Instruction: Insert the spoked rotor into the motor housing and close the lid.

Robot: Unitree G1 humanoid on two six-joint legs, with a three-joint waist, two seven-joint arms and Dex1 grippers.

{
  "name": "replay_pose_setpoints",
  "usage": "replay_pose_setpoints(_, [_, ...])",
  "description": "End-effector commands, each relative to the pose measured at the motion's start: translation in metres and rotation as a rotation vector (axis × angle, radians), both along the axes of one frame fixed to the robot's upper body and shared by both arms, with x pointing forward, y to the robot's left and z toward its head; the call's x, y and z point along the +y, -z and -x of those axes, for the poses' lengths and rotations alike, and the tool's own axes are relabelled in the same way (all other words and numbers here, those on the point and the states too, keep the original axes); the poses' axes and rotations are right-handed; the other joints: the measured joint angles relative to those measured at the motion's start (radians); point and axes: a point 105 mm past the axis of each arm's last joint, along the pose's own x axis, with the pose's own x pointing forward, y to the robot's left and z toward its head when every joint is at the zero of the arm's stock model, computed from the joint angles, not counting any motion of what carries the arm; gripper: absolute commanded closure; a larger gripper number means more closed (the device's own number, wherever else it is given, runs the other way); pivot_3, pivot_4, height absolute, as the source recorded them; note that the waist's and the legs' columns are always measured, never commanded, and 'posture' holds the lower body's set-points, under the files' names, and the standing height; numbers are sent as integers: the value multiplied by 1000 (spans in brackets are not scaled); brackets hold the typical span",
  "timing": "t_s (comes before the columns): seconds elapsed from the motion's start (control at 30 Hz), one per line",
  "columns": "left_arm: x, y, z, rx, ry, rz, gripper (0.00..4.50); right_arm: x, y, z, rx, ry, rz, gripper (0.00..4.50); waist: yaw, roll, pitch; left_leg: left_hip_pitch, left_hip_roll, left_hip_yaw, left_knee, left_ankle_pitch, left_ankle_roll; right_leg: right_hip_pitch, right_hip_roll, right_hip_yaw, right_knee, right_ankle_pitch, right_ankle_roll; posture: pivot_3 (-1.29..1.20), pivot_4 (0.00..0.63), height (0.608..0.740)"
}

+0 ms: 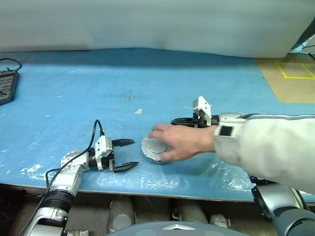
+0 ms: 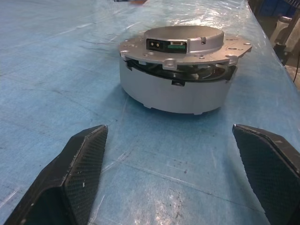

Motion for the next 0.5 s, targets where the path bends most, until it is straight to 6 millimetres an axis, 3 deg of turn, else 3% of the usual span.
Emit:
replay_pose_setpoints(0.03, [3, -1, -2, -9, -9, 1, 0, 1, -14, 1, -51, -17, -28, 4471, 0, 0, 0, 0, 0, 0, 0, 0, 0, 0, 0, 0, 0, 0, 0, 0, 150, 740])
replay_pose_setpoints(0.5, [3, 3, 0, -7, -17, 5, 0, 6, -10, 1, -51, -32, -19, 4471, 0, 0, 0, 0, 0, 0, 0, 0, 0, 0, 0, 0, 0, 0, 0, 0, 150, 740])
